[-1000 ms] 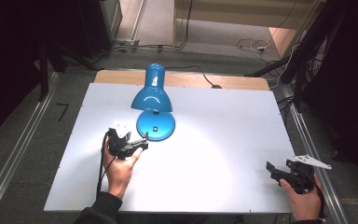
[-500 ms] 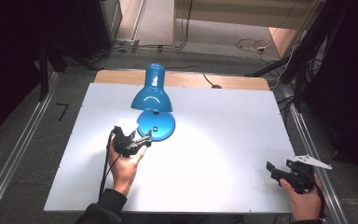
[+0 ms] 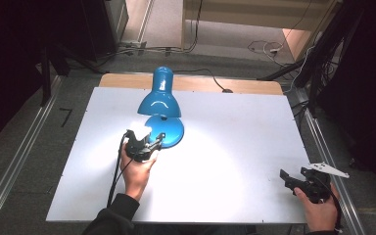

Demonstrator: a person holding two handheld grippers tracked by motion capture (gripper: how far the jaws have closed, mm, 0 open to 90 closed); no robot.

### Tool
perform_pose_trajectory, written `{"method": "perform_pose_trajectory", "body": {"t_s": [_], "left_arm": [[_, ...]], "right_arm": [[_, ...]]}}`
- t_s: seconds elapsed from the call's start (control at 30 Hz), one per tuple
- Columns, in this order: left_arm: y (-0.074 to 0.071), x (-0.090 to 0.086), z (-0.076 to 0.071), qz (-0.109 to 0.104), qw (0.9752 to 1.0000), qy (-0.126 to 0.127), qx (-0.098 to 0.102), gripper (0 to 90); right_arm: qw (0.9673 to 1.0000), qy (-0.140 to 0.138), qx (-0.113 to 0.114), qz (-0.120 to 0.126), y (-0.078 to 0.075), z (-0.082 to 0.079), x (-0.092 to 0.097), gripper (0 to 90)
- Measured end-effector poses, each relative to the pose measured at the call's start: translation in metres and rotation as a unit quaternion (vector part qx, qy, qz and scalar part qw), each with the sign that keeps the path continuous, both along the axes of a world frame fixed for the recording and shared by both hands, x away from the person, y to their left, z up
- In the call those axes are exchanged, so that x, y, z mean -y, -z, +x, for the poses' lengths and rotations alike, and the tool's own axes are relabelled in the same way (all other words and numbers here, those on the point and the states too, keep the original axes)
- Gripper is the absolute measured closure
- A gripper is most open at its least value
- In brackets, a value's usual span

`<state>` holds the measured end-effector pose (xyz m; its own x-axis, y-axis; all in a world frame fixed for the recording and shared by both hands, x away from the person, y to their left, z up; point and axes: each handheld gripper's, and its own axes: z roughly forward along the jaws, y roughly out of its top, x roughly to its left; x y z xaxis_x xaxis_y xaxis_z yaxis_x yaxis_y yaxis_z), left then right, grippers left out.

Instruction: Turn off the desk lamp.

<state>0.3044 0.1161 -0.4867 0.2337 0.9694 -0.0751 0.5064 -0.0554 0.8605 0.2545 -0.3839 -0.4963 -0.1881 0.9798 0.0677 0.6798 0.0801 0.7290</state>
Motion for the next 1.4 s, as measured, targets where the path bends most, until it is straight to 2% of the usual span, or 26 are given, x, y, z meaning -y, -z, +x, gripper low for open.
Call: {"method": "perform_pose_trajectory", "body": {"t_s": [0.07,0.1,0.13,0.17,0.2,0.3,0.43,0.77,0.87,1.4], "left_arm": [[0.0,0.002,0.001,0.0,1.0,0.004,0.004,68.0],[0.0,0.003,0.002,-0.002,1.0,0.005,0.005,68.0],[0.0,0.004,0.003,-0.006,0.9999,0.008,0.004,75.1],[0.001,0.005,0.004,-0.009,0.9999,0.01,0.003,75.1],[0.002,0.006,0.006,-0.012,0.9999,0.012,0.001,80.7],[0.005,0.008,0.009,-0.014,0.9998,0.015,-0.003,89.3],[0.009,0.01,0.013,-0.009,0.9998,0.016,-0.006,90.0],[0.017,0.013,0.024,-0.012,0.9998,0.01,-0.013,90.0],[0.016,0.013,0.025,-0.018,0.9997,0.009,-0.014,90.0],[0.015,0.015,0.026,-0.007,0.9997,0.015,-0.016,90.0]], "right_arm": [[1.0,-0.001,0.0,0.0,0.0,0.0,0.0,16.1],[1.0,-0.001,0.0,0.0,0.0,0.0,0.0,16.1],[1.0,-0.002,0.0,-0.002,0.0,0.0,0.0,16.1],[1.0,-0.002,0.0,-0.002,0.0,0.0,0.0,16.1],[1.0,-0.001,0.0,-0.002,0.0,0.0,0.0,16.2],[1.0,-0.001,0.001,0.0,0.0,0.0,0.0,16.2],[1.0,-0.001,0.0,-0.001,0.0,0.0,0.001,16.3],[1.0,0.0,-0.001,-0.001,0.0,0.0,0.001,16.3],[1.0,0.0,0.0,-0.001,0.0,0.001,0.0,16.3],[1.0,-0.004,0.001,-0.001,0.0,0.0,-0.001,16.3]]}}
